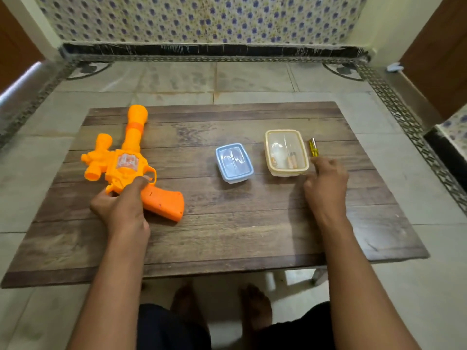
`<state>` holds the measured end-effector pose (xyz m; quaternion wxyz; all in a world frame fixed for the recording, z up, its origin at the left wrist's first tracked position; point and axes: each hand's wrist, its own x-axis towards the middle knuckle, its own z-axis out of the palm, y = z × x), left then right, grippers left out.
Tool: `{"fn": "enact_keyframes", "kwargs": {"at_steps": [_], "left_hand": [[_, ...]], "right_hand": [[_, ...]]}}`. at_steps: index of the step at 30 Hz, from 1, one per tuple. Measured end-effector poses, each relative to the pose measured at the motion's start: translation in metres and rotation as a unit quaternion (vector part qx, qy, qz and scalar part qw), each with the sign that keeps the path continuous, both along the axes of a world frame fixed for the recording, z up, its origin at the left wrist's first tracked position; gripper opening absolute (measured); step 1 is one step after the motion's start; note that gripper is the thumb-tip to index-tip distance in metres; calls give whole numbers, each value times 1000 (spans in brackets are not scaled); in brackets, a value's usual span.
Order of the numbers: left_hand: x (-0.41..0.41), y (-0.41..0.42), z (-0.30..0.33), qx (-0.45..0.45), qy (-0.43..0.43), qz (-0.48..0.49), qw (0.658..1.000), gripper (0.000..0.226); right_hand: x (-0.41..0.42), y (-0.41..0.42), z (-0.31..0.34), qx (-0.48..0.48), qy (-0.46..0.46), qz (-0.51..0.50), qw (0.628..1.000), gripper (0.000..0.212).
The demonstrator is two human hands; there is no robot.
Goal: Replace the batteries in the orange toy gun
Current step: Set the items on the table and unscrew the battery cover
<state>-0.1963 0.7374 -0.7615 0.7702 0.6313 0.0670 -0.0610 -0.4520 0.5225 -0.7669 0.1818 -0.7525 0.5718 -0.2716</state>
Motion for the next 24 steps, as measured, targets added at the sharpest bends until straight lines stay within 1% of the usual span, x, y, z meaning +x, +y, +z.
{"fn": "enact_keyframes", "kwargs": {"at_steps": [2,6,10,13,14,16,18,21,24], "left_hand": [[-2,-5,0,-35,8,-2,999,28],[-5,-6,-1,-54,9,-14,998,27],[-19,-6,8,-58,24,14,998,31],[-31,-11,16,-67,48,24,996,35],[-34,-13,17,-71,56,25,996,38],[-40,-17,18,-77,65,19,995,38],[-42,-20,17,-78,66,7,995,36],[-41,-21,17,-84,74,-23,993,36],[-42,-20,17,-102,120,-58,986,39]], "right_hand": [[-1,-3,-1,5,15,-14,1000,40],[-1,-9,1,-10,1,-38,999,17],[-3,-13,4,-4,8,-55,998,15],[-5,-13,10,16,44,-60,997,1],[-7,-12,12,23,56,-63,996,7],[-9,-13,14,30,63,-68,995,12],[-10,-13,15,29,59,-82,994,12],[-6,-13,18,0,38,-96,995,7],[1,-6,28,-46,5,-105,993,24]]}}
